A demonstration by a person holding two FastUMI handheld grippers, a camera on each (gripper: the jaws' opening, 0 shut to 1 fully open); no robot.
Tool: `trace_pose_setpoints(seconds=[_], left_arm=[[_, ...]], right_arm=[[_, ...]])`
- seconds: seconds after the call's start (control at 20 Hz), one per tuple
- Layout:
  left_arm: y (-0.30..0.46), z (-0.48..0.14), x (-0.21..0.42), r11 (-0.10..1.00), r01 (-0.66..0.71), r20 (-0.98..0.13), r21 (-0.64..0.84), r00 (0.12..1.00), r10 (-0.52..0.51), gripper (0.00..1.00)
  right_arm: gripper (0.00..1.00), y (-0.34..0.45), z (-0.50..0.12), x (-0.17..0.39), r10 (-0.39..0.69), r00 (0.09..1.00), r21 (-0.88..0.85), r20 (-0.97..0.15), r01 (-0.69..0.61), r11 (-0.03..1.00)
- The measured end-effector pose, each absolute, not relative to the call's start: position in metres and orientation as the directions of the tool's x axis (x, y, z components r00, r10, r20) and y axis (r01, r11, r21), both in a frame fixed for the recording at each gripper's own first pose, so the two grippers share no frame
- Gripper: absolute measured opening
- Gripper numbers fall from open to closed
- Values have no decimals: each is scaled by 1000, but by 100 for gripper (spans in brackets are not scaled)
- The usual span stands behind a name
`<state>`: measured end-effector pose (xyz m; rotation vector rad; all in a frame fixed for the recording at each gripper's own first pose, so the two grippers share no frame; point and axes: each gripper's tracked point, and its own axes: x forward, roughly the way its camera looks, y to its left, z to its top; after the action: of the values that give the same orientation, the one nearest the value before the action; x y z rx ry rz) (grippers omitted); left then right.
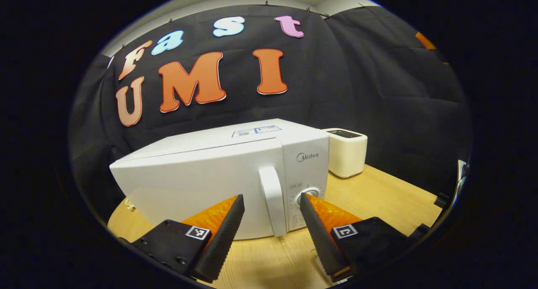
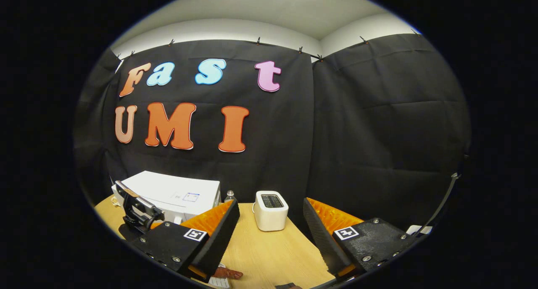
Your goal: Open the microwave oven with the left hand, put the food in, and close the microwave oven.
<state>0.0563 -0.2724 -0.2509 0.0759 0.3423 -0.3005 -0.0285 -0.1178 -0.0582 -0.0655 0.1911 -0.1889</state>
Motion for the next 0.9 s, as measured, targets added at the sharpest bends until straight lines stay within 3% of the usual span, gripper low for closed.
trace_pose_setpoints(seconds=[0.25,0.4,0.75,0.9], left_arm=[[-280,-288,74,961,274,-414,48,881,-230,71],[-278,-287,74,962,262,-433,71,877,-207,39],[-278,-286,77,971,221,-421,90,892,-165,39],[-278,-286,78,973,217,-426,74,889,-166,29]], right_arm=[[95,-124,-68,-29,-187,959,-124,-214,163,979],[94,-123,-74,-29,-168,958,-137,-234,139,981],[94,-121,-81,-27,-121,960,-128,-254,91,988],[94,-120,-85,-30,-107,959,-123,-261,77,989]])
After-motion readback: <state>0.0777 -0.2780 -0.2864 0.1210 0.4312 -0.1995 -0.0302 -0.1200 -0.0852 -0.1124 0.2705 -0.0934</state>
